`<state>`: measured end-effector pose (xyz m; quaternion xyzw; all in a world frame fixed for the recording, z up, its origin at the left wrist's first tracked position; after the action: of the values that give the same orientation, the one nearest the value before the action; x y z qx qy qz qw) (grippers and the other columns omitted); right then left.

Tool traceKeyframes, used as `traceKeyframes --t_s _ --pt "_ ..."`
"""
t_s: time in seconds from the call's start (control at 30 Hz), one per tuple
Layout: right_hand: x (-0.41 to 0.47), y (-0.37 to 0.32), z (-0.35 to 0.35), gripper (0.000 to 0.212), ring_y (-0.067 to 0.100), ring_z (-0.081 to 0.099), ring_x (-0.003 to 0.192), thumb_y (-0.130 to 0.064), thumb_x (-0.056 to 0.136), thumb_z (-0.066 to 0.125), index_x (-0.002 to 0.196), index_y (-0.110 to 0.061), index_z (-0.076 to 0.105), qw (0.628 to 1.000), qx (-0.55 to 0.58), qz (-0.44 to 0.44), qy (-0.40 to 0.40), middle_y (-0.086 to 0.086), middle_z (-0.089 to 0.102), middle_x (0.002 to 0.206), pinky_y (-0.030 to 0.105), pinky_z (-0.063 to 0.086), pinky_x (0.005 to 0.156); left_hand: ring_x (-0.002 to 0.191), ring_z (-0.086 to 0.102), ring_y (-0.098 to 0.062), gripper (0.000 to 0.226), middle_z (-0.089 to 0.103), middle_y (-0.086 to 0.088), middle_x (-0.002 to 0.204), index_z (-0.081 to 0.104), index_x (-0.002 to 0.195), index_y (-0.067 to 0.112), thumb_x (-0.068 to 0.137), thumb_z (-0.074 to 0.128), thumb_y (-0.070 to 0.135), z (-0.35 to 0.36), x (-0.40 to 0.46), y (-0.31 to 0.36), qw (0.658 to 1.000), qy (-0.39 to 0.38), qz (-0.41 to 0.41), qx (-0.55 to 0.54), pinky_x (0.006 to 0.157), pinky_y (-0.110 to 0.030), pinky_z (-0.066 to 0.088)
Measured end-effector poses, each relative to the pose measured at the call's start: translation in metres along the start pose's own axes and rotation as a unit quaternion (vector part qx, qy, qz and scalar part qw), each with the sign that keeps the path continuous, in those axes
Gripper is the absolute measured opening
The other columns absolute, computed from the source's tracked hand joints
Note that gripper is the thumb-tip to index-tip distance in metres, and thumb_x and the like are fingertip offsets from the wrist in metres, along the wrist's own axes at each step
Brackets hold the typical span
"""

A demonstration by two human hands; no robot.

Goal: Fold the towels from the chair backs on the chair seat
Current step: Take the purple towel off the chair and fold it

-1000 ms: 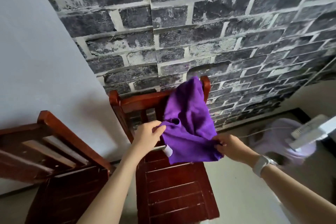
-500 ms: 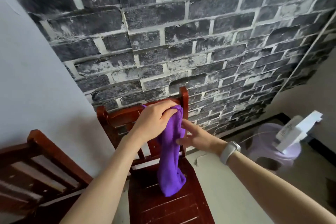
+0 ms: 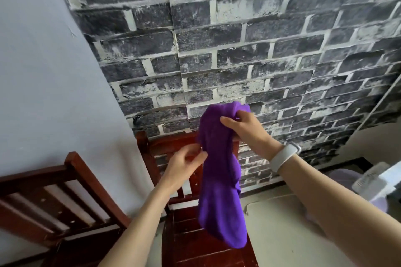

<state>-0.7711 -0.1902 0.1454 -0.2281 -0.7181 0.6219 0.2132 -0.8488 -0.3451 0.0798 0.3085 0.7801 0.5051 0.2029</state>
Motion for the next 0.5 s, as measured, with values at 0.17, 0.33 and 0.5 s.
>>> traceKeyframes --t_s 0.17,0.33,0.5 --pt "0.009 0.004 -0.008 0.017 0.023 0.056 0.076 -0.018 0.091 0.054 0.099 -0.002 0.055 0.994 0.081 0.068 0.009 0.015 0.055 0.089 0.034 0.053 0.065 0.069 0.060 -0.002 0.008 0.065 0.006 0.076 0.067 0.090 0.011 0.082 0.065 0.012 0.027 0.003 0.007 0.999 0.006 0.015 0.034 0.066 -0.011 0.044" --pt "-0.021 0.044 -0.015 0.024 0.020 0.053 0.083 -0.021 0.089 0.058 0.098 0.001 0.058 0.994 0.058 0.093 -0.031 0.020 0.059 0.085 0.031 0.046 0.071 0.059 0.051 -0.015 0.020 0.064 -0.010 0.064 0.064 0.074 0.005 0.082 0.065 0.023 0.027 0.013 0.026 0.993 0.080 0.072 0.057 0.062 -0.030 0.044" --pt "-0.055 0.079 -0.007 0.009 -0.009 0.057 0.060 -0.006 0.087 0.059 0.092 -0.013 0.058 0.982 -0.051 0.131 -0.128 -0.003 0.062 0.078 0.009 0.045 0.059 0.062 0.052 -0.015 0.040 0.065 -0.019 0.068 0.064 0.073 0.014 0.065 0.056 0.053 0.025 0.030 0.024 0.995 0.093 0.042 0.000 0.069 -0.052 0.054"
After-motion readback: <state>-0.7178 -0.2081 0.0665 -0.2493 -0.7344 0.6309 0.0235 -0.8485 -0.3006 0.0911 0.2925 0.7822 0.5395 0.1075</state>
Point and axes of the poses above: each hand's wrist, its own x-axis towards the middle knuckle, its own z-axis out of the palm, y = z × x, the point moved 5 cm from there along x, towards the middle knuckle
